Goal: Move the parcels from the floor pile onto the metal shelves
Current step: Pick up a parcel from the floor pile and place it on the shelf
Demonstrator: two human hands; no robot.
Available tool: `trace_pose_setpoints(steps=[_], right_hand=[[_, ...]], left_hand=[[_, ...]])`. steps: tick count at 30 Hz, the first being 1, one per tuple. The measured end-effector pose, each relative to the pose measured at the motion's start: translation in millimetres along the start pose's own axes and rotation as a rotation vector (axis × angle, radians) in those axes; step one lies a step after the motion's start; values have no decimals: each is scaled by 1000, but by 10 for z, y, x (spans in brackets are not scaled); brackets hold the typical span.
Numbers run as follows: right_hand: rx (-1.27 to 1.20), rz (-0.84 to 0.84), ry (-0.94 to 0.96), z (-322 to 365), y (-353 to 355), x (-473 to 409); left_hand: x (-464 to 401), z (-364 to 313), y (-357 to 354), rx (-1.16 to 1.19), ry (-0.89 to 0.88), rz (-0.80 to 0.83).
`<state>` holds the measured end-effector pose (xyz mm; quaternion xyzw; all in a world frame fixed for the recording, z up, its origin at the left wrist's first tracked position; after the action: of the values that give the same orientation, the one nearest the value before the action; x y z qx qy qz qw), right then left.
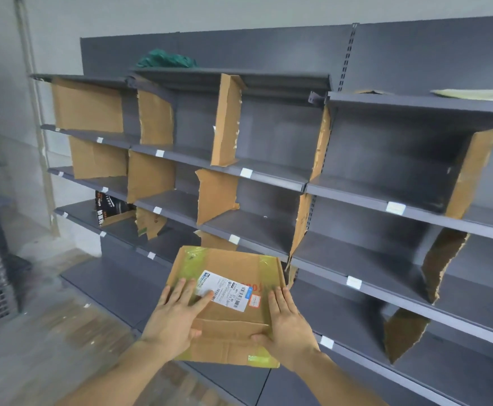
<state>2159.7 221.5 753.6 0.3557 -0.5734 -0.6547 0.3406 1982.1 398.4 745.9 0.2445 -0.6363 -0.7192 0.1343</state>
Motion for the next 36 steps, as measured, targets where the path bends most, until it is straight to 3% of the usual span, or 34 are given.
trace_pose_setpoints(steps=[13,25,36], right_hand=[[21,37,158,1842,-273,-1670],[29,78,365,2983,-666,-3342],[-5,102,591,4175,-914,-5207]], left_hand=[[-196,2263,-192,4,174,118],[-722,3808,-539,-35,366,205],[-1352,5337,-758,-136,648,232]])
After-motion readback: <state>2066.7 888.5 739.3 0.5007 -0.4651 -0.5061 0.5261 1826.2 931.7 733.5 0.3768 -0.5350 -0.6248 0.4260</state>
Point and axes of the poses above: each hand's wrist, its own x-axis away from the middle knuckle, its own y-axis out of the back of the hand, z = x × y, the point moved 2 cm from there along -x, towards the middle knuckle, and after that the axes turned 4 degrees about z, right-handed, at the moved point
